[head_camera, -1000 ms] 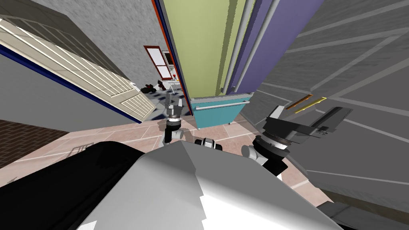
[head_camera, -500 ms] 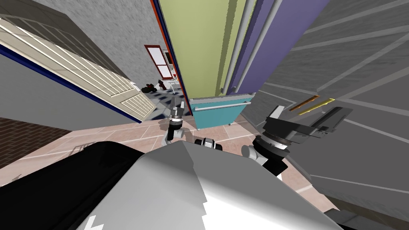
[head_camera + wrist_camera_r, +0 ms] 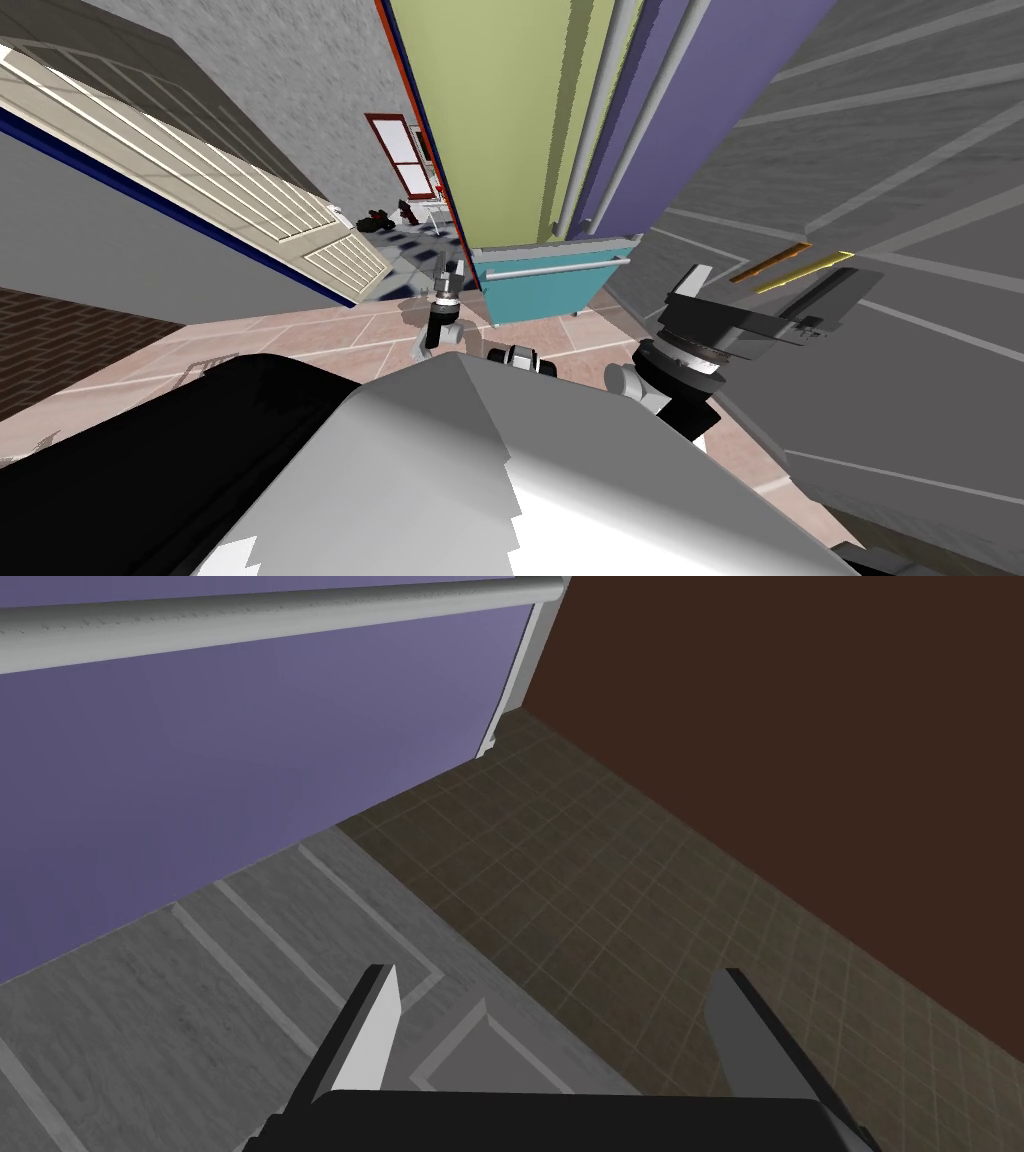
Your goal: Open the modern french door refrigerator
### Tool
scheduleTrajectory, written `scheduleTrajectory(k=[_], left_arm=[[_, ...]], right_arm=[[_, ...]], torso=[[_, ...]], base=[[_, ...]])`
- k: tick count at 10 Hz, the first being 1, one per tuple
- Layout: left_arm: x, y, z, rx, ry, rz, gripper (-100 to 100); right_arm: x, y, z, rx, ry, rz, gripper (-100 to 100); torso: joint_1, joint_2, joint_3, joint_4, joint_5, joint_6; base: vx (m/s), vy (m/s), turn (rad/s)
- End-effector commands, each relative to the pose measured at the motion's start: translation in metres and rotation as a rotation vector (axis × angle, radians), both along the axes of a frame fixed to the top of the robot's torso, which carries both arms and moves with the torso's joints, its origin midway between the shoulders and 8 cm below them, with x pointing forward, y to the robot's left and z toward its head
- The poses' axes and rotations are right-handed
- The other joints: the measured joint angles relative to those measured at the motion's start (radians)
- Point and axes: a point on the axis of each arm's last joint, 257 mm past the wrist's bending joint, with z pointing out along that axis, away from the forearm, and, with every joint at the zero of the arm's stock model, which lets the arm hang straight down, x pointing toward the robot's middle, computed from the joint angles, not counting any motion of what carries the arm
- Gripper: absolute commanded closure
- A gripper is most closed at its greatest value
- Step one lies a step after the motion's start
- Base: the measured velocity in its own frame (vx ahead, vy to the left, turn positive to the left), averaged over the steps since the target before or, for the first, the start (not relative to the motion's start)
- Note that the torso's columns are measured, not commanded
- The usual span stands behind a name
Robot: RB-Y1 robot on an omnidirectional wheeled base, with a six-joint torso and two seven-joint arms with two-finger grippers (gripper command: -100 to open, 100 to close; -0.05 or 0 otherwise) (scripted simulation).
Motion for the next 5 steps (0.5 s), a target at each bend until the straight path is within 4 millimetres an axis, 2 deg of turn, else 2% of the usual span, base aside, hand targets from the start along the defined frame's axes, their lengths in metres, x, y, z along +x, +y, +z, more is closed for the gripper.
scheduleTrajectory(k=[1, 5], left_arm=[[0.008, 0.01, -0.021, -0.008, 0.025, 0.012, -100], [0.019, 0.02, -0.05, -0.027, 0.064, 0.029, -100]], right_arm=[[0.0, 0.0, 0.0, 0.0, 0.0, 0.0, 0], [0.0, 0.0, 0.0, 0.0, 0.0, 0.0, 0]], torso=[[0.0, 0.0, 0.0, 0.0, 0.0, 0.0], [0.0, 0.001, 0.001, 0.0, 0.0, 0.0]], base=[[0.065, -0.032, 0.038], [0.044, -0.028, 0.022]])
